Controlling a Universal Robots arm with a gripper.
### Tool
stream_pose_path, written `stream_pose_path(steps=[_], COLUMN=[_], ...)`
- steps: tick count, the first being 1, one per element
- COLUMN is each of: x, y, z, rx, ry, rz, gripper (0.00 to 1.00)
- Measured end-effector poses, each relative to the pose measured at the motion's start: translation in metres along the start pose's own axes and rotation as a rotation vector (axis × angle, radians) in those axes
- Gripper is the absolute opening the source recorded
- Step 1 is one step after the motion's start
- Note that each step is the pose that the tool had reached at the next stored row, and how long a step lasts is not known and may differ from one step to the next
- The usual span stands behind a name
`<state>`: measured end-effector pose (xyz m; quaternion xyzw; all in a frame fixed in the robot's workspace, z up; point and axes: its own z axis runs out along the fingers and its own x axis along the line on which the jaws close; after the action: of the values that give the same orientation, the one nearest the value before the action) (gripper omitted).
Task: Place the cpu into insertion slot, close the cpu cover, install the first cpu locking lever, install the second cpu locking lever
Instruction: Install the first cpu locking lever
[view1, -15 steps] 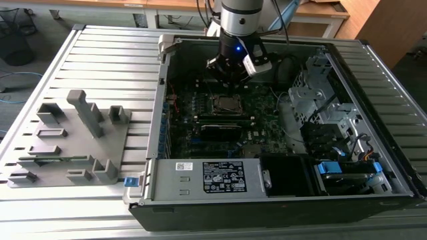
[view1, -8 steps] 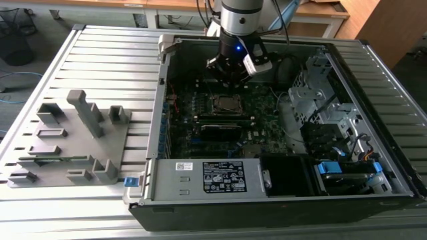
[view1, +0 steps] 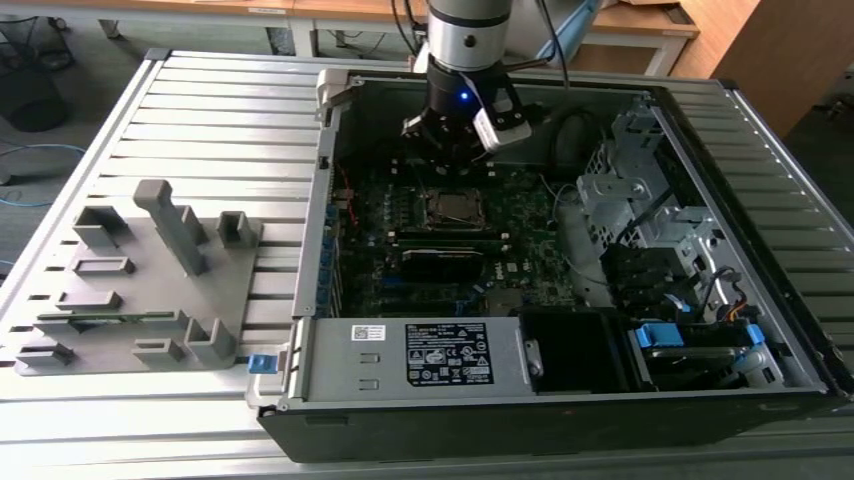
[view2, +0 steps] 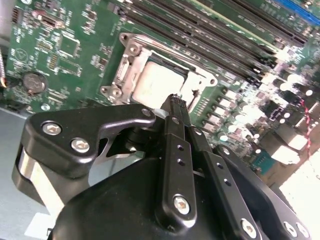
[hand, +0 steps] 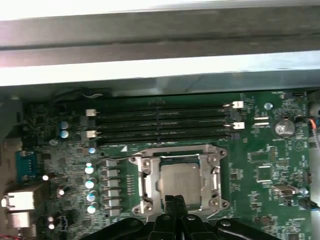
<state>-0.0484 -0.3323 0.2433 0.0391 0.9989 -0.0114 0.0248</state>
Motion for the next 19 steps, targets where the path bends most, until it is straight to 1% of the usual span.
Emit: stream_pose_path(steps=[4, 8, 19], x=[0.0071, 0.0117, 0.0122], y=[-0.0005, -0.0008, -0.0009], z=[0.0, -0.0002, -0.0002], rx=[-0.0003, -0.0003, -0.0003], ry=[-0.0027, -0.0037, -0.0037], rz=[0.0, 0.0, 0.0], gripper=[0.11, 0.11, 0.11])
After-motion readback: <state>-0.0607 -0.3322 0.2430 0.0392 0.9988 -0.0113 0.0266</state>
